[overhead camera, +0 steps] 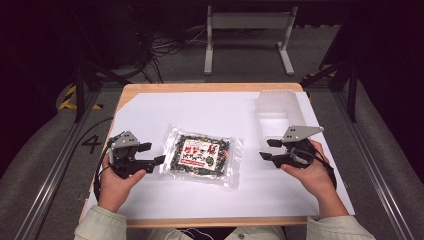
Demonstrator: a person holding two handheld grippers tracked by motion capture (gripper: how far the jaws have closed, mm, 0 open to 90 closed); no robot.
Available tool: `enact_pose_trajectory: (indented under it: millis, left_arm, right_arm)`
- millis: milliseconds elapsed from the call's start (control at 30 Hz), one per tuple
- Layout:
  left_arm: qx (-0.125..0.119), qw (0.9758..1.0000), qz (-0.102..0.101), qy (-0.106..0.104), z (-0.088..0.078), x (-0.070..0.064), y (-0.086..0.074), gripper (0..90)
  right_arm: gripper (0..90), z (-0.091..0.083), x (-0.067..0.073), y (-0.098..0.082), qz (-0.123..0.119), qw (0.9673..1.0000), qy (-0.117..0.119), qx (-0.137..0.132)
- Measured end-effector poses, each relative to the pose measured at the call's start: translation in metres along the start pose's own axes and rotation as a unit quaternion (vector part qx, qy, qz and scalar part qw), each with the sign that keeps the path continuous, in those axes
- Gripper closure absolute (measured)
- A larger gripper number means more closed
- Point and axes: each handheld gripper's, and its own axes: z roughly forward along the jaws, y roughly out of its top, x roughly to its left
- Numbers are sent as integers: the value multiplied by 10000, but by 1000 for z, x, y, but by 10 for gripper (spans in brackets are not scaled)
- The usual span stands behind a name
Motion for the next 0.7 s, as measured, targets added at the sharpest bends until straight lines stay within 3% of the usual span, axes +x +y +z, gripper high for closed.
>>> enact_pose_trajectory:
  millis: [67,133,233,333,467,567,700]
  left_arm:
    - [-99,9999,70,37,-2,-1,1,253]
    - [-415,9986,233,-230,-6,-2,2,208]
    - [-650,9969,319,-293,-9,-5,3,179]
    - [-639,9973,324,-181,-9,-3,3,163]
    - [-518,9984,236,37,-4,2,0,135]
    - [-564,9982,132,137,-3,3,-1,118]
    - [-618,9981,-11,5,0,4,-4,171]
  right_arm:
    - [468,0,0,0,-8,10000,-8,-14]
    - [460,1,1,0,-25,10000,-18,-22]
    - [446,0,1,0,-47,10000,-6,-46]
    - [437,0,3,0,-77,9999,6,-97]
    - [435,0,4,0,-104,9999,-9,-133]
    - [431,0,4,0,-115,9998,-41,-148]
    - [430,1,4,0,-126,9998,-53,-160]
